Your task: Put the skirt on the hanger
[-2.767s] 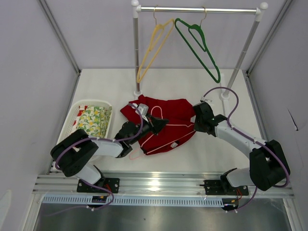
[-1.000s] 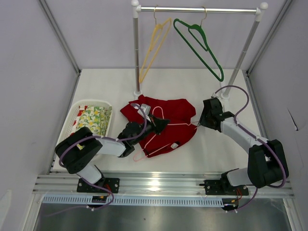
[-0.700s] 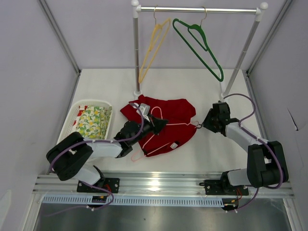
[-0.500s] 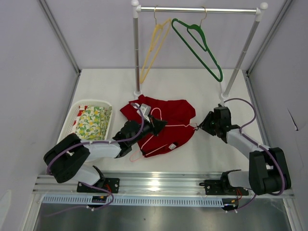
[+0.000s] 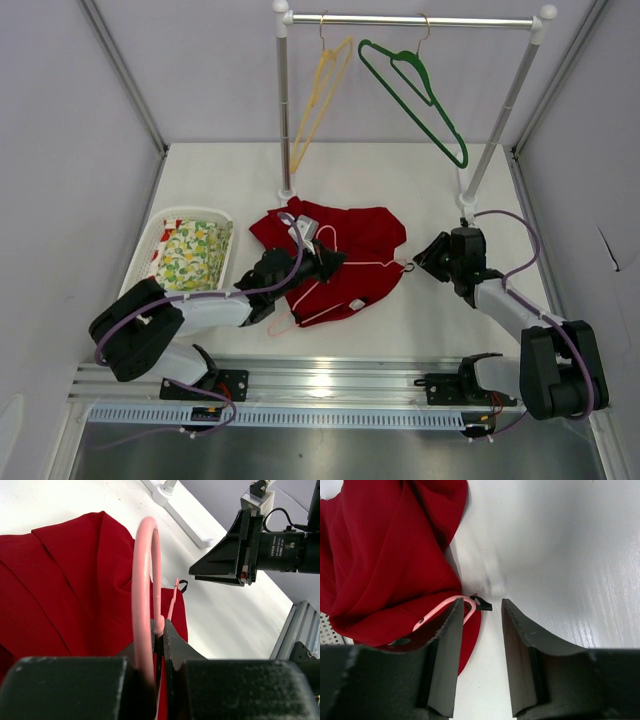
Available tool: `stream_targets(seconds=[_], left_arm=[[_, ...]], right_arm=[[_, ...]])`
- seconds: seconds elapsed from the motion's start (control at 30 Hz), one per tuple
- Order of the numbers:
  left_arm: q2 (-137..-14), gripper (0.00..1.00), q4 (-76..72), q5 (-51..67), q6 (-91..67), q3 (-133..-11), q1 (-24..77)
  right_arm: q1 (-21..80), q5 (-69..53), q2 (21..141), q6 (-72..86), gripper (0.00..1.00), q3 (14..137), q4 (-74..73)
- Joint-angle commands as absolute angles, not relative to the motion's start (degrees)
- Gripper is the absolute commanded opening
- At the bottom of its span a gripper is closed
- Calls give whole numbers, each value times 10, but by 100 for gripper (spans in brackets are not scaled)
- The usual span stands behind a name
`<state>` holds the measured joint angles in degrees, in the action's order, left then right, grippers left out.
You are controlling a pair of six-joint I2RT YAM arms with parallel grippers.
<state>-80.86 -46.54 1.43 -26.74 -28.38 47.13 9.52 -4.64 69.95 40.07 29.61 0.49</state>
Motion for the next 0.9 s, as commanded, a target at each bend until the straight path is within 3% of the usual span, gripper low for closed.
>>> stream_targets(seconds=[0.0,0.27,0.87], left_arm=[[-793,0,-461,3,-244,-308,475],[-798,0,-441,4,-241,-324,479],[-810,0,-427,4,-238,-349,482]], right_arm=[[93,-51,691,403,38,290,35],[92,-56,679,389,32,267,50],[96,-62,700,358,30,254,92]])
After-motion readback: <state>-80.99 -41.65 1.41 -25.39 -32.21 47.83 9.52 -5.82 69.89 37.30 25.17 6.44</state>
